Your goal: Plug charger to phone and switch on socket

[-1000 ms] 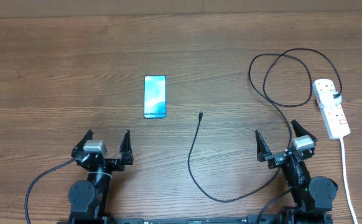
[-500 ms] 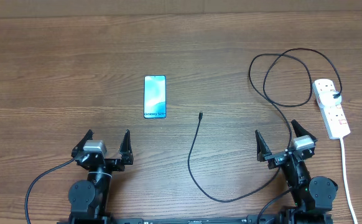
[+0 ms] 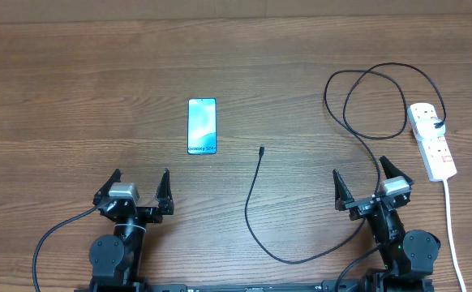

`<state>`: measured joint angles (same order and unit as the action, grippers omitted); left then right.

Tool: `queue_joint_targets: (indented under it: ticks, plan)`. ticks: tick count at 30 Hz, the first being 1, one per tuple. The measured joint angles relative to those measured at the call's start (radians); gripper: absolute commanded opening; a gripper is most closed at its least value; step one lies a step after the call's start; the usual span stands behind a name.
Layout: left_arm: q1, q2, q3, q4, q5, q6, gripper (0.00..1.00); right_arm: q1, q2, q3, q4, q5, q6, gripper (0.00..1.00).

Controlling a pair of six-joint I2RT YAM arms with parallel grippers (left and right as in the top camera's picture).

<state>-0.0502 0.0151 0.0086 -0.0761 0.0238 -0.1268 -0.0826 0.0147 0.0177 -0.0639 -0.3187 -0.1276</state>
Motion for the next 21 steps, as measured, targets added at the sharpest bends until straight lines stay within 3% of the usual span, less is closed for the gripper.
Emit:
queue_joint_targets:
  ticks: [21]
  plan:
    - [0.0, 0.0, 0.0, 0.0, 0.0, 0.0, 1.0, 0.0, 0.0, 0.0, 0.001, 0.0, 0.0, 1.0]
